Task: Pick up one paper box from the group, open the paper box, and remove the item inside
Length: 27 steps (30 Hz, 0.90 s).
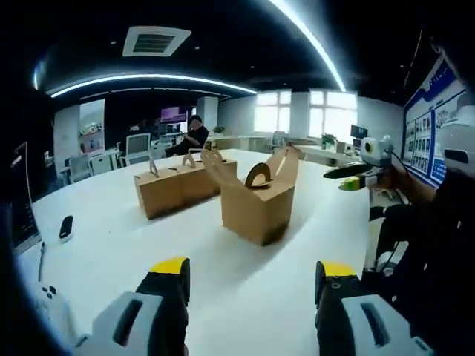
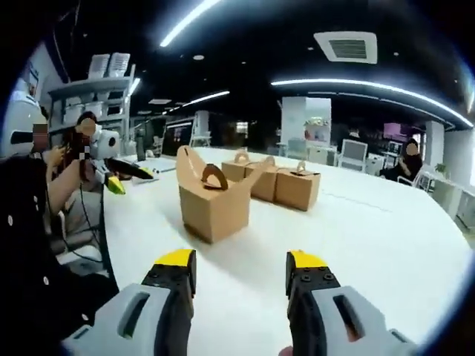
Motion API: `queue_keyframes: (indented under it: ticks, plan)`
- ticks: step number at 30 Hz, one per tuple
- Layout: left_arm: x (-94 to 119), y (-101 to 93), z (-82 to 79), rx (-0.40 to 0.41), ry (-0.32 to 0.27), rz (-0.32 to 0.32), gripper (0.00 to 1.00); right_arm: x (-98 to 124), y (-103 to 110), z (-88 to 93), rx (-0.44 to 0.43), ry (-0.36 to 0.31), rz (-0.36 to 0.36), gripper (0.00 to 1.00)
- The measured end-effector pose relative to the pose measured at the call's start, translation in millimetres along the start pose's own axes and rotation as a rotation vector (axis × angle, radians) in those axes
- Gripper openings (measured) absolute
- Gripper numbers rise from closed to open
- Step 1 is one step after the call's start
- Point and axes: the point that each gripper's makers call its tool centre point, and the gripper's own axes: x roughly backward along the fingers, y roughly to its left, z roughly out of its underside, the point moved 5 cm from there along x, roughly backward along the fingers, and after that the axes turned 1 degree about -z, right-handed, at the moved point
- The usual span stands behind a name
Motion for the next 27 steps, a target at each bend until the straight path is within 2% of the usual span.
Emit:
queue_keyframes:
  ticks: [7,15,19,21,23,27]
  plan:
    - [4,-4.9,17.2,0.035,0.041,-0.015,0.69,10,1,10.1,0.014,0.050,-0.001,0.48]
    - [5,-5.8,11.0,0.041,0.022,-0.005,0.69,6,0,-2.1,0.032,0.037,0.002,0.44]
    - [-3,-4.8,3.5,0.024,-0.002,0.018,0.69,-1,9,-18.5,0.074,0.034,-0.046,0.43]
    - [-13,-2.8,-1.0,-0.027,-0.018,0.062,0.73,-5,17,-31.8,0.107,0.028,-0.085,0.42]
    - [-21,0.2,-5.7,-0.041,-0.027,0.100,0.77,-9,24,-44.4,0.141,0.022,-0.118,0.42]
    - [-37,10.0,-19.6,-0.077,-0.038,0.134,0.77,-15,33,-65.4,0.199,0.020,-0.169,0.42]
